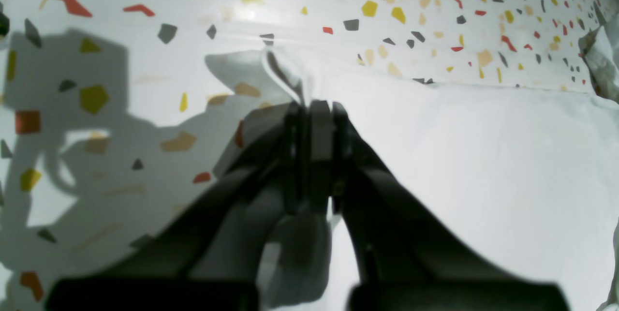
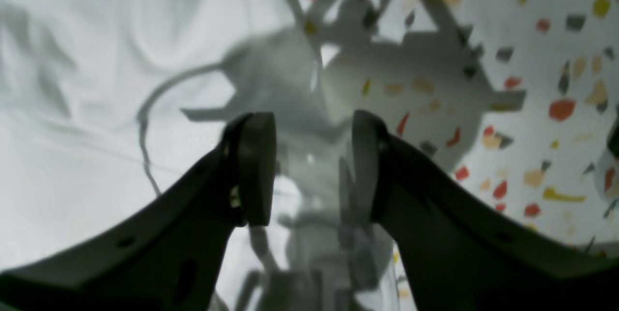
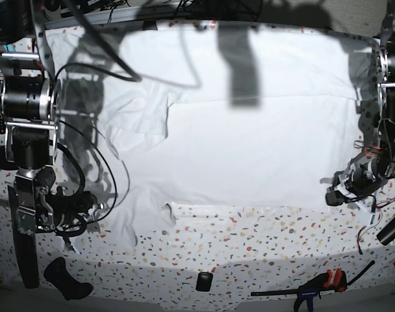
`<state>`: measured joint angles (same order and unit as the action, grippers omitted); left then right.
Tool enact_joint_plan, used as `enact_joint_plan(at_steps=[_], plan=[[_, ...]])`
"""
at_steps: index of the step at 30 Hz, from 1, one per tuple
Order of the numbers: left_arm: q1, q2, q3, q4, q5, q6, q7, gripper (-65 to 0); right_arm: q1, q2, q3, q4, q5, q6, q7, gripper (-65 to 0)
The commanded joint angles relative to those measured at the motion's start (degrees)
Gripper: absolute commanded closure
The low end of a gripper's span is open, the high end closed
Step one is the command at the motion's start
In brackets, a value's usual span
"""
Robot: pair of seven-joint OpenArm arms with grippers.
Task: Fold the T-shirt properly
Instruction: 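Grasp the hem corners with left and right grippers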
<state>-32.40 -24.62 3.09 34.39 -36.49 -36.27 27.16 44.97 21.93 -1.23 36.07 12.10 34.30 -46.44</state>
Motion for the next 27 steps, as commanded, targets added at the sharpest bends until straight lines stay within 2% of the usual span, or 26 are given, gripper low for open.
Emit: enact_joint_plan(at_steps=[1,6,10,19,27], plan=[[-1.9,-0.96,-0.15,1.01,-1.09,-0.63,-1.27,0.0,2.12,0.72,0.09,0.13,-0.17,-0.11,1.51,-25.0],[-1.9,-0.94,-0.15,1.01,-1.11,-0.63,-1.33,0.0,2.12,0.28,0.09,-2.69,-4.74,-0.28,4.5,-25.0],[-1.9,-0.94,-0.15,1.01,-1.11,-0.63,-1.53,0.0,2.12,0.04,0.09,-5.2,-4.68,-0.28,5.55,-24.6],[-1.9,-0.94,-0.15,1.01,-1.11,-0.63,-1.53,0.0,2.21,-0.83,0.09,-6.58,-4.66,-0.28,6.38,0.0],[-2.05,-0.96,-0.15,1.03,-1.11,-0.63,-1.73,0.0,3.61,-0.76,0.09,-5.14,-4.63,-0.2,6.21,0.0]])
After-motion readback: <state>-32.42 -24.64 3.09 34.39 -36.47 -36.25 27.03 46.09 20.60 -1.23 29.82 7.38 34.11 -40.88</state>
